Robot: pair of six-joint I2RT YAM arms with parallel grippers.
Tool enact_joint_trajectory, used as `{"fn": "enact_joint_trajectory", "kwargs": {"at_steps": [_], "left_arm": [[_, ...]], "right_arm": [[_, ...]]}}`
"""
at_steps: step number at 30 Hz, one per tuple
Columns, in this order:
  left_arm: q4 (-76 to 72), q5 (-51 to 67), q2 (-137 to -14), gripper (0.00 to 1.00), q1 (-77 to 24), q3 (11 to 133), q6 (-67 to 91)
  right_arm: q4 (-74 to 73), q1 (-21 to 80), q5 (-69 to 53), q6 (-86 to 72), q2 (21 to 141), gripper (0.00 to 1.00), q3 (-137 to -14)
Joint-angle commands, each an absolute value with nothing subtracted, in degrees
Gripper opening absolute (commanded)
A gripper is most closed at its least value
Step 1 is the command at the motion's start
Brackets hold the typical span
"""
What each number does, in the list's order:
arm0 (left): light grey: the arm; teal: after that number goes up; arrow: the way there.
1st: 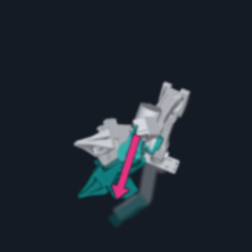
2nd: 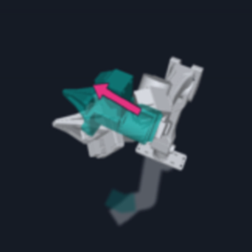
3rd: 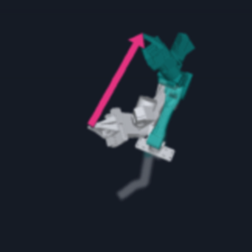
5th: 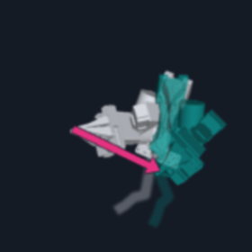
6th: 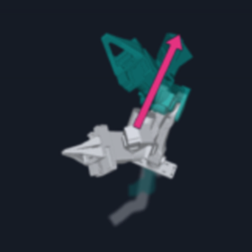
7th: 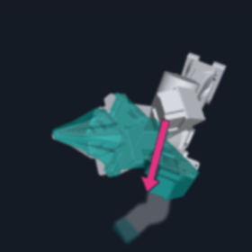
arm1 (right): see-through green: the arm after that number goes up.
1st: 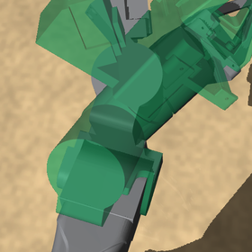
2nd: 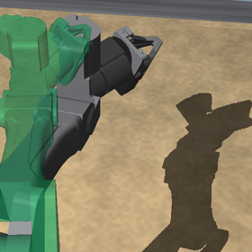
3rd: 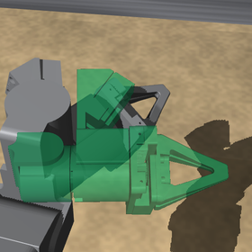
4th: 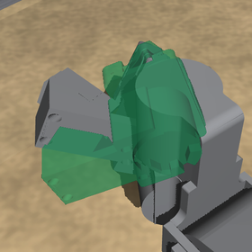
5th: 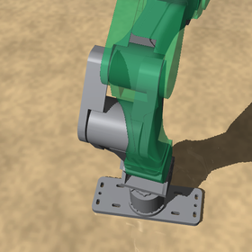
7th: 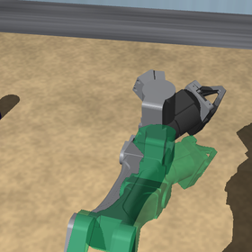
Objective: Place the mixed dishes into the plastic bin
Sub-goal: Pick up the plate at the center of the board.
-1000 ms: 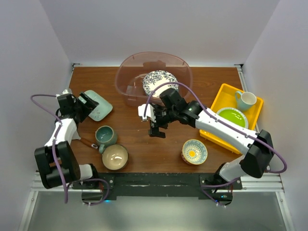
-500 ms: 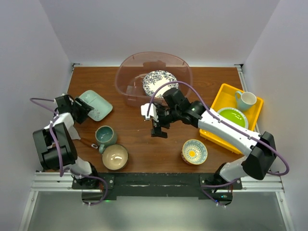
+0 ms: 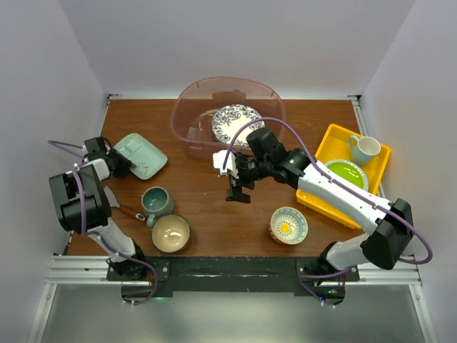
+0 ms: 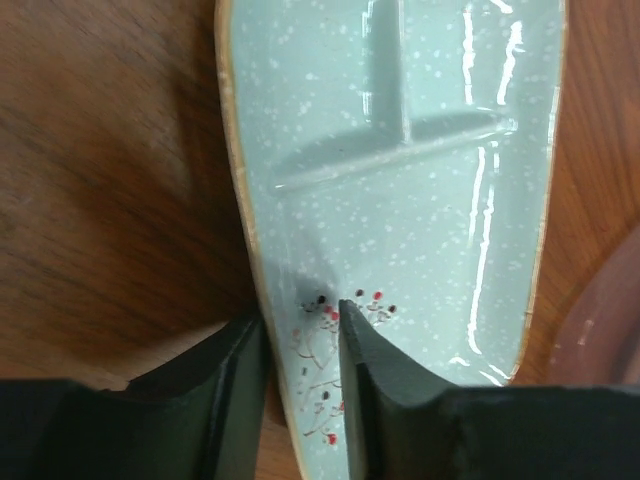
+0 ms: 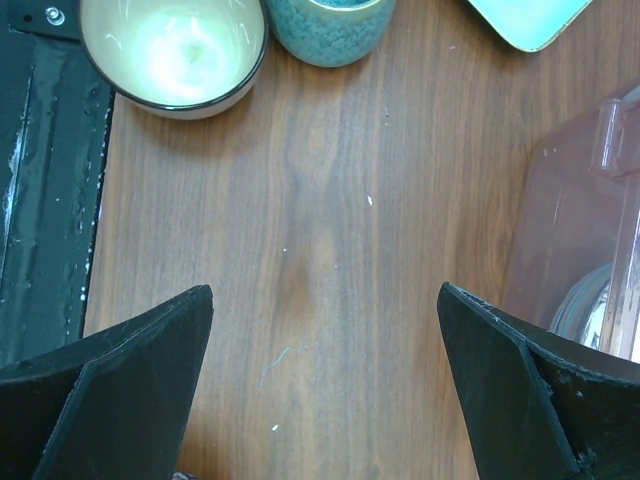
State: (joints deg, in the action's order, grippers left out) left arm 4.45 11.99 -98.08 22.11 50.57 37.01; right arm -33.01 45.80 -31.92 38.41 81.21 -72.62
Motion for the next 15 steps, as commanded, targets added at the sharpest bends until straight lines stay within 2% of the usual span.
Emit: {"fn": "enact_joint_trajectory", "kwargs": {"at_steps": [1,9,15], "left_arm": [[3.69,11.34,-99.58,0.31,22.32,53.09,35.51],[1.68,14.50,-95.63,0.00,22.41,53.26,35.86],[0.88,14.59,-87.55,0.00,22.32,52.82,36.65]], "right_arm": [[-32.34,45.44,-34.10,38.14,78.49,0.98,-72.25],[-32.34,43.42,-35.59,38.06,76.99,0.98,-71.98],[-32.43,41.49,-36.74,38.06,76.20,0.98,-71.81]]}}
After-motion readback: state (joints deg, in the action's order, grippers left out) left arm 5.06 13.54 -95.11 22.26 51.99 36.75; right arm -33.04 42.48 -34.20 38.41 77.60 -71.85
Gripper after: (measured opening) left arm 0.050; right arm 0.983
